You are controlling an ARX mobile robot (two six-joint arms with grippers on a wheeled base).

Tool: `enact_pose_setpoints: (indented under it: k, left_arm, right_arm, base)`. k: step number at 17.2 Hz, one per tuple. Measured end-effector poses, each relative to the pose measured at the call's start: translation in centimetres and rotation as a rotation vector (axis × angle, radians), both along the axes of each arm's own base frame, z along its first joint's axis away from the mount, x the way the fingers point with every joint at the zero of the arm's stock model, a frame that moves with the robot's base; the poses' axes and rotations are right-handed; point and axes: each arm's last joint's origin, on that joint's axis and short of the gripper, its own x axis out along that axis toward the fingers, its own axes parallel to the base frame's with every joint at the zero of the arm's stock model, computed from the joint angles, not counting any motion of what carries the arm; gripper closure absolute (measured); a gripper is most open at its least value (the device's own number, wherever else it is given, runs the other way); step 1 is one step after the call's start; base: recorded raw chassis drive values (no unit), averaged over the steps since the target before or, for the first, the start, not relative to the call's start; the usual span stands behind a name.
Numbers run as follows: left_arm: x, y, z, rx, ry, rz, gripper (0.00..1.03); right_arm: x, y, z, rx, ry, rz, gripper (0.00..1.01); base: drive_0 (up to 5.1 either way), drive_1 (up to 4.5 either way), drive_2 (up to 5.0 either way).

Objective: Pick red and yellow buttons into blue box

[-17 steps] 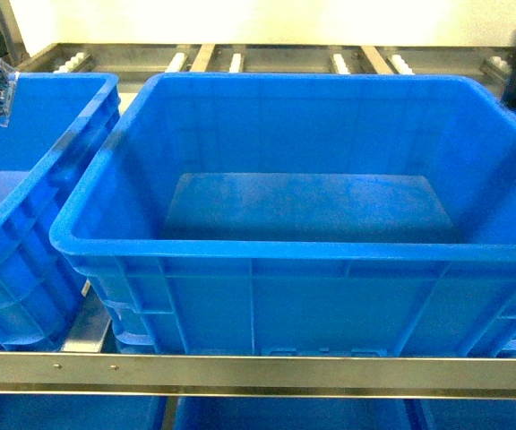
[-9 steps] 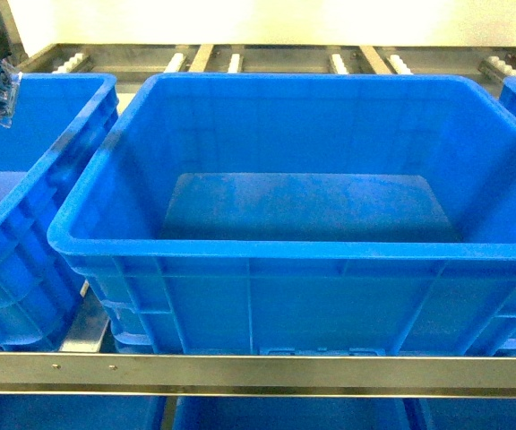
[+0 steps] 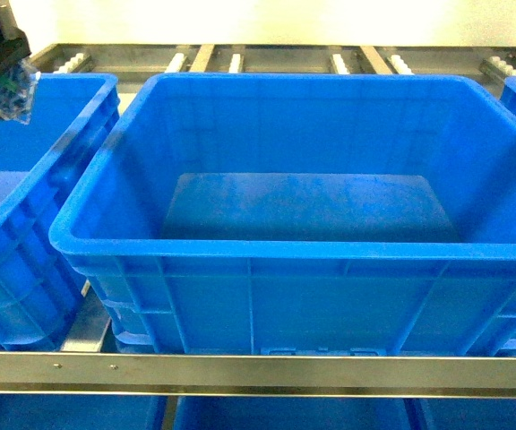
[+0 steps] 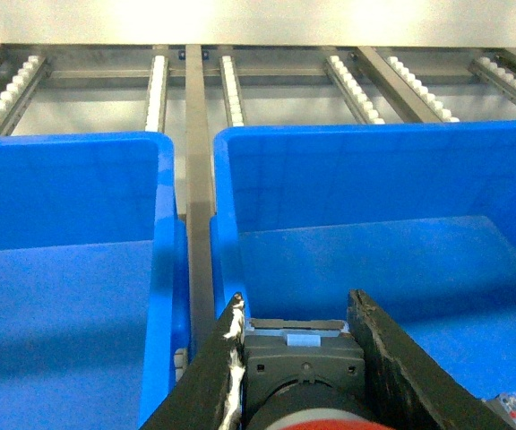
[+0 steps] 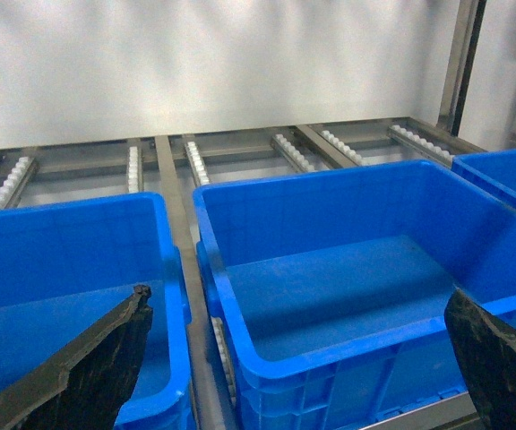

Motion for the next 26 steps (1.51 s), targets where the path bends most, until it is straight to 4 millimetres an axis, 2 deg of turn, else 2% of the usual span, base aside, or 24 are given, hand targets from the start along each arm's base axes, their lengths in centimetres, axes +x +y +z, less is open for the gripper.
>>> enact_pose_setpoints:
  k: [1,4,5,7,9,11,13,15,17,18,19,21,23,24,25,26]
  left_arm:
    - [0.9,-0.4,0.2,0.003,0.008,-0.016,0.75]
    - [6.9,-2.3,0.0,0.063,0.095,-0.118,0.75]
    - [9.1,-3.0,-0.9,0.087,0.155,-0.136,0.75]
    - [14.5,-5.6,-4.0,0.168,0.349,-0.201,0.75]
    - [16.8,-7.2,-4.9,0.208,0.392,-0.231,0.74]
    - [18.0,-8.5,-4.8,0.228,0.393,-0.249,0.60]
    - [18.6,-9.7,-3.8,0.240,0.359,-0.260,0.42]
    - [18.5,-10.3,-3.4,0.236,0.321,-0.264,0.24]
    - [18.1,-9.7,-4.1,0.218,0.294,-0.227,0.06]
    - [17.5,-8.9,-4.4,0.191,0.273,-0.184,0.03]
    - [16.4,-7.5,-4.1,0.153,0.233,-0.110,0.05]
    - [14.2,-5.6,-2.2,0.082,0.121,-0.007,0.05]
    - [9.9,-3.3,0.3,0.004,-0.004,0.094,0.05]
    - [7.7,-2.5,0.7,-0.012,-0.037,0.133,0.05]
    - [4.6,-1.4,0.3,-0.017,-0.003,0.177,0.05]
    - [2.5,-1.0,-0.2,-0.009,0.018,0.198,0.05]
  right_arm:
    - [0.0,0.0,0.0,0.000,0.000,0.000,0.03]
    - [0.0,0.0,0.0,0.000,0.000,0.000,0.03]
    - [0.0,0.0,0.0,0.000,0.000,0.000,0.03]
    - [0.0,0.0,0.0,0.000,0.000,0.000,0.03]
    - [0.0,0.0,0.0,0.000,0.000,0.000,0.03]
    - [0.0,0.0,0.0,0.000,0.000,0.000,0.03]
    - [0.0,0.0,0.0,0.000,0.000,0.000,0.03]
    - [0.0,0.0,0.0,0.000,0.000,0.000,0.03]
    - [0.0,0.0,0.0,0.000,0.000,0.000,0.03]
    - [0.0,0.0,0.0,0.000,0.000,0.000,0.03]
    - [0.0,0.0,0.0,0.000,0.000,0.000,0.03]
    - [0.0,0.0,0.0,0.000,0.000,0.000,0.03]
    - [0.0,0.0,0.0,0.000,0.000,0.000,0.03]
    - [0.0,0.0,0.0,0.000,0.000,0.000,0.03]
    - [0.0,0.0,0.0,0.000,0.000,0.000,0.03]
    - [0.0,0.0,0.0,0.000,0.000,0.000,0.03]
  base:
    - [0.0,0.00,0.0]
    - [0.0,0.00,0.0]
    - [0.0,0.00,0.0]
    - [0.0,0.00,0.0]
    - [0.0,0.00,0.0]
    - [0.0,0.00,0.0]
    - [0.0,0.00,0.0]
    - [0.0,0.00,0.0]
    - [0.0,0.00,0.0]
    - [0.0,0.00,0.0]
    - [0.0,0.00,0.0]
    - [0.0,0.00,0.0]
    - [0.0,0.00,0.0]
    - [0.0,0.00,0.0]
    - [0.0,0.00,0.0]
    - [0.0,0.00,0.0]
